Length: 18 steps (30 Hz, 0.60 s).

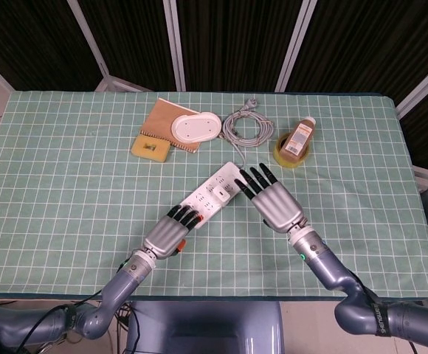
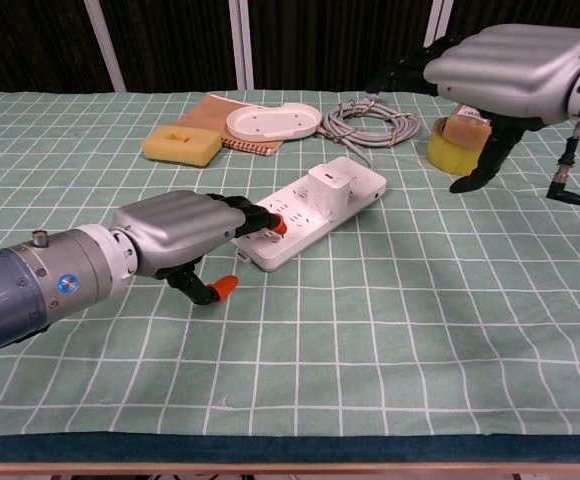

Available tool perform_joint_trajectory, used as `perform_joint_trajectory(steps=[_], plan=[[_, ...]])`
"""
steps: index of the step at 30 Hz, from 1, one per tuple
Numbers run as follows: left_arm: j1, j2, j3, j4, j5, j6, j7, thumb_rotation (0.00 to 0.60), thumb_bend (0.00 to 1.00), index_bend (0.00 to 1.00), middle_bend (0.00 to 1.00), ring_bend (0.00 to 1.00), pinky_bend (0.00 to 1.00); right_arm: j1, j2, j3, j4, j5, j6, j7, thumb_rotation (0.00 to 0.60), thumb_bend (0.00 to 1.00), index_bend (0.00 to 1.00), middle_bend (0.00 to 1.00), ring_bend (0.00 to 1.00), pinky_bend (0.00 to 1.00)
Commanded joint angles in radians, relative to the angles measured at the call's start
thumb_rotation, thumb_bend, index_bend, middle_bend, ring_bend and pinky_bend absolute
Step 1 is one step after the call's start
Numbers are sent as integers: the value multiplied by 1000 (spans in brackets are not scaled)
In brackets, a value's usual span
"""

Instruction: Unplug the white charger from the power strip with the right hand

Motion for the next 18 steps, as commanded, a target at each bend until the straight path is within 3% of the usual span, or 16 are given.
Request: perform_joint_trajectory(steps=[1, 14, 18], plan=[[-6, -7, 6, 13, -4, -3, -15, 600, 467, 124, 76, 12, 148, 30, -40, 5, 42, 27, -11, 2, 600, 216, 8, 38, 26, 74], [-31, -37, 36, 79, 8, -22, -79, 600, 467, 145, 83, 12, 154, 99, -120, -17, 139, 102, -27, -27, 600, 216, 11, 52, 38, 76], [-36, -40, 43, 84, 12, -17, -89, 600, 467, 145, 82, 12, 154, 126, -149, -31, 183, 85, -38, -25, 600, 216, 44, 93, 80, 125]])
